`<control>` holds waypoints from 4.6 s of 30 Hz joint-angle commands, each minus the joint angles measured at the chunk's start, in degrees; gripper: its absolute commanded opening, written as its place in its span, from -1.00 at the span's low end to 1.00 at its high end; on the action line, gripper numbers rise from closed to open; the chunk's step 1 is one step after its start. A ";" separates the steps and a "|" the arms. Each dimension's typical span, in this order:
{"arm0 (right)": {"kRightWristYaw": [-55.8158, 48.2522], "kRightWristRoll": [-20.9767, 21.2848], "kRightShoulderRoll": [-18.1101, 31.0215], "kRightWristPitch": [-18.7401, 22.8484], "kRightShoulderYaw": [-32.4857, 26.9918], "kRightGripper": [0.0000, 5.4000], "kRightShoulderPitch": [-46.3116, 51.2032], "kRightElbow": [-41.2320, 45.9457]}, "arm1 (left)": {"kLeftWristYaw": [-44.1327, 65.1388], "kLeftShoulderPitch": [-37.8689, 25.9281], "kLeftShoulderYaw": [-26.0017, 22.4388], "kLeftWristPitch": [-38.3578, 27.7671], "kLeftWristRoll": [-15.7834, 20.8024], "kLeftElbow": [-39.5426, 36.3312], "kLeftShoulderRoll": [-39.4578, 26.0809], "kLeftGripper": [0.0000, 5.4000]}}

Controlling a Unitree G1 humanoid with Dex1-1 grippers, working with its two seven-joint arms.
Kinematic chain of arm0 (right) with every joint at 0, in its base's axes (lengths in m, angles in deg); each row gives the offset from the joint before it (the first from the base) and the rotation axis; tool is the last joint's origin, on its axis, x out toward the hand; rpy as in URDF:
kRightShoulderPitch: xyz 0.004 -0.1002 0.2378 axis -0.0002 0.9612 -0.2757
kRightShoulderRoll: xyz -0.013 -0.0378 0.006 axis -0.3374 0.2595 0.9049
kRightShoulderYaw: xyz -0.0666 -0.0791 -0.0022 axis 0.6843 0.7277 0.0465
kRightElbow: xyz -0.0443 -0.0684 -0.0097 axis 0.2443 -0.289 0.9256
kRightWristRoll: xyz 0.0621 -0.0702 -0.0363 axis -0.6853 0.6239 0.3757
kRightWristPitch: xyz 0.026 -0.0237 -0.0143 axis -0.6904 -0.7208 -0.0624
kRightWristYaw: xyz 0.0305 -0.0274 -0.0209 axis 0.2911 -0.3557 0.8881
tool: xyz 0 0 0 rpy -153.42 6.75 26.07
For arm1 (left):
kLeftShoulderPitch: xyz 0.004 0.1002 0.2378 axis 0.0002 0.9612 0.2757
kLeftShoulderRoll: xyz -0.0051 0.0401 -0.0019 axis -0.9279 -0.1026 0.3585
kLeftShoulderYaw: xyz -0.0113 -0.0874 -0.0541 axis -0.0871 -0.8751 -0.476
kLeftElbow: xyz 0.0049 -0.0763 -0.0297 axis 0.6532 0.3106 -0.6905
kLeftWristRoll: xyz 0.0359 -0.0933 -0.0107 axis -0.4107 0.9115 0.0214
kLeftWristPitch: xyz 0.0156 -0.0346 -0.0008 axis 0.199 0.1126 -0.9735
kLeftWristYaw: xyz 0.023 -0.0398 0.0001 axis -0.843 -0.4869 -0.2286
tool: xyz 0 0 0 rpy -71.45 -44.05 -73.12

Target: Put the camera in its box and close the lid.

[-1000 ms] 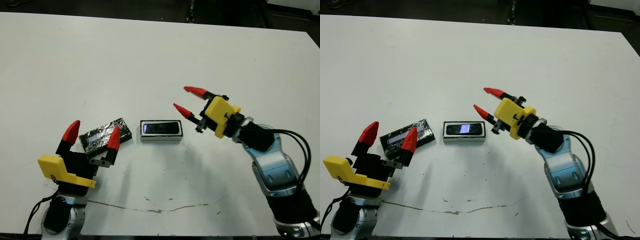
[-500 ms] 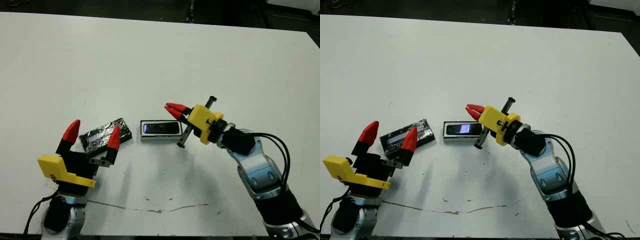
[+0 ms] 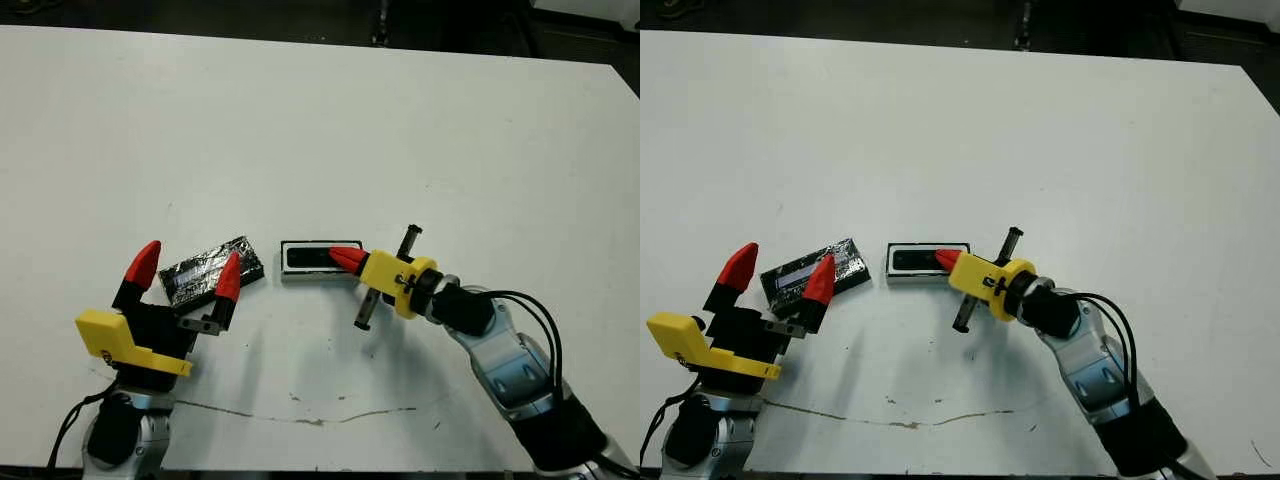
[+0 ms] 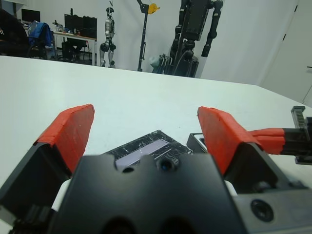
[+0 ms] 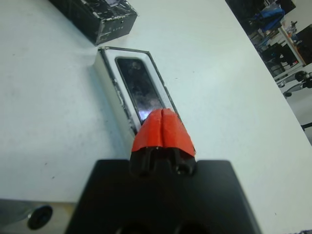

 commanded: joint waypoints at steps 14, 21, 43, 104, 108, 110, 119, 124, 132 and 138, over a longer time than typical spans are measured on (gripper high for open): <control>0.79 -23.06 2.88 0.12 -22.16 -1.00 17.79 17.65 | 0.41 -0.08 -1.21 0.67 -0.02 0.17 -0.98 1.00; 4.53 -41.29 0.07 4.64 -34.12 -1.00 25.26 26.26 | 2.18 -1.57 -2.92 2.28 0.79 -0.76 -3.76 1.00; 9.92 -43.32 -5.35 3.56 -35.65 -1.00 31.36 22.03 | 36.53 -29.18 -7.99 26.80 11.89 8.73 -40.07 1.00; 9.99 -44.41 -5.72 2.92 -35.26 -1.00 31.75 21.84 | 51.93 -39.11 9.32 28.97 -5.09 25.68 -42.98 1.00; 10.27 -44.10 -5.75 3.05 -35.16 -1.00 31.91 22.11 | 50.03 -38.59 9.42 29.76 -6.53 24.09 -43.13 1.00; 10.42 -43.89 -5.86 2.95 -35.08 -1.00 31.98 22.20 | 49.44 -38.11 9.24 28.40 -6.98 24.10 -42.87 0.94; 10.23 -43.72 -6.06 2.49 -34.98 -1.00 31.83 21.65 | 46.98 -36.67 7.47 29.48 -5.07 24.00 -41.28 0.48; 10.25 -42.03 -6.34 1.03 -34.83 -1.00 31.79 21.21 | 48.42 -37.22 7.41 29.17 -3.63 25.14 -41.18 0.22; 10.64 -43.89 -6.09 3.08 -34.96 -1.00 32.00 21.80 | 50.31 -38.34 7.10 27.91 -1.96 27.81 -40.83 0.17; 10.54 -43.99 -6.01 3.00 -34.82 -1.00 31.72 21.53 | 49.86 -39.37 5.96 29.48 -0.46 28.14 -40.11 0.17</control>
